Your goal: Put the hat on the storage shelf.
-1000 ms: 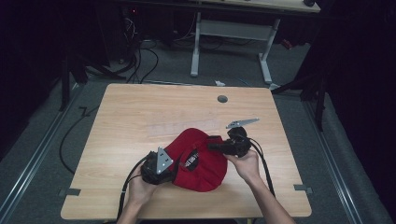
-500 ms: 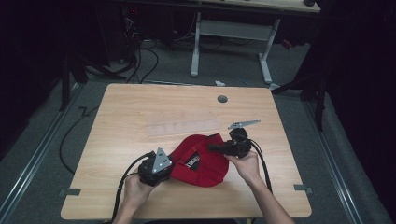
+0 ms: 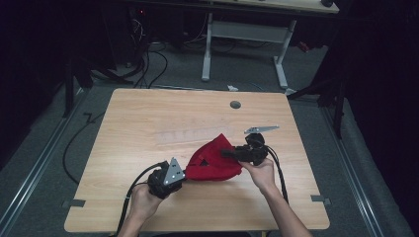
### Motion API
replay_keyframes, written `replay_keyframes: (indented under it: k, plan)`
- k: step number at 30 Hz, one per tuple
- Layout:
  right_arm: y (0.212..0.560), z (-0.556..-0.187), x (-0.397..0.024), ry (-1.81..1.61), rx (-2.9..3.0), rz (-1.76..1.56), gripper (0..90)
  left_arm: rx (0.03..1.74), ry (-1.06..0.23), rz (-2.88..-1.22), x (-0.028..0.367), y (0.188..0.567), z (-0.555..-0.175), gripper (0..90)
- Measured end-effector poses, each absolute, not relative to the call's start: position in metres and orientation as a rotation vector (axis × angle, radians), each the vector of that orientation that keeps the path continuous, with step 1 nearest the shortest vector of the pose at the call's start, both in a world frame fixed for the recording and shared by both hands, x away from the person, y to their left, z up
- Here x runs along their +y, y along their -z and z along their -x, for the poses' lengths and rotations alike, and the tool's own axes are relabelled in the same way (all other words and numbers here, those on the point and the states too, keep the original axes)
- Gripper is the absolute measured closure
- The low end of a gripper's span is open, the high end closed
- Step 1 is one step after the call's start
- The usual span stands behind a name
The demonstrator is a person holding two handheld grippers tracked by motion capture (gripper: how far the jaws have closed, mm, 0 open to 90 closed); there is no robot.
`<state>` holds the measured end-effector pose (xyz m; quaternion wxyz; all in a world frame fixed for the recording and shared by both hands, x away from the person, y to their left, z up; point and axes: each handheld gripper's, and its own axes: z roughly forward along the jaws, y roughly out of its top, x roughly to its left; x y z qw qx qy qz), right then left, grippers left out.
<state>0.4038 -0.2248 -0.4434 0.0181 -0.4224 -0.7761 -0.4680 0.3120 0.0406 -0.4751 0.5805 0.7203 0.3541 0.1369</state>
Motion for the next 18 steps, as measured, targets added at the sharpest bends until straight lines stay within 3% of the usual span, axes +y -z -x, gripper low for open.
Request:
replay_keyframes:
  k: [9, 18]
  plan:
    - [0.437, -0.405, -0.246, 1.623, -2.342, 1.436, 48.3, 0.838, -0.314, -1.653, 0.045, 0.474, -0.314, 85.7]
    - [0.428, -0.398, -0.273, 1.750, -2.286, 1.548, 43.4, 0.873, -0.322, -1.611, 0.057, 0.468, -0.319, 85.7]
